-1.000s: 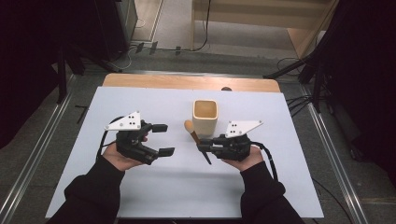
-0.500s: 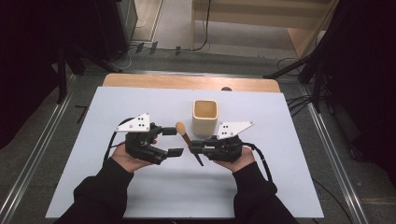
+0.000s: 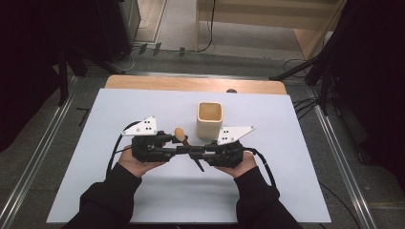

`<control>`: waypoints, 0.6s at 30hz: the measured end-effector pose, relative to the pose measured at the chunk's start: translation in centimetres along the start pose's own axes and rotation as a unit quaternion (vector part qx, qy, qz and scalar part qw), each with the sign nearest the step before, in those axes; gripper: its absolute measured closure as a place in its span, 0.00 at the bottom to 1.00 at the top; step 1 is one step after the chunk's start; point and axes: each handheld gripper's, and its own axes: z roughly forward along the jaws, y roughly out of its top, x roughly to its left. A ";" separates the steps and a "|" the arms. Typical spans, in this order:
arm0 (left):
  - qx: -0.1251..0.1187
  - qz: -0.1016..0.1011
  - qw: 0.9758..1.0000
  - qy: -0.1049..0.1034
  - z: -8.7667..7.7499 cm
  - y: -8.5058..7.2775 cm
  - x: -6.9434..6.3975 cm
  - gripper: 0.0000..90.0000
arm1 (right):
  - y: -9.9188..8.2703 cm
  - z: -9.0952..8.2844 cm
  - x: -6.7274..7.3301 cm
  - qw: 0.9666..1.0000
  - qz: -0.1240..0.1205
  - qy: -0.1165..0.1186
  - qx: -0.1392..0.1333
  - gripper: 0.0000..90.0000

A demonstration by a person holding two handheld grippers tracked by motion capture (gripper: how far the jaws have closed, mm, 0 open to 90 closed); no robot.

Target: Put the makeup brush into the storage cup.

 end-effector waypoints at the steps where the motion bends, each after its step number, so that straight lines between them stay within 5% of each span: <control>1: 0.000 -0.002 1.000 0.000 0.0 0.0 -0.1 0.73 | 0.0 0.0 0.0 1.000 -0.001 -0.001 0.000 0.88; 5: 0.002 -0.001 1.000 0.000 0.0 0.0 -0.1 0.82 | 0.0 0.2 0.1 1.000 -0.005 -0.001 -0.001 0.88; 12: 0.004 -0.040 0.999 -0.013 0.1 0.2 0.2 0.86 | 0.1 0.2 0.2 1.000 -0.013 -0.008 -0.002 0.88; 18: 0.005 -0.043 0.999 -0.013 0.1 0.2 0.1 0.87 | 0.0 0.2 0.2 1.000 -0.017 -0.009 -0.001 0.88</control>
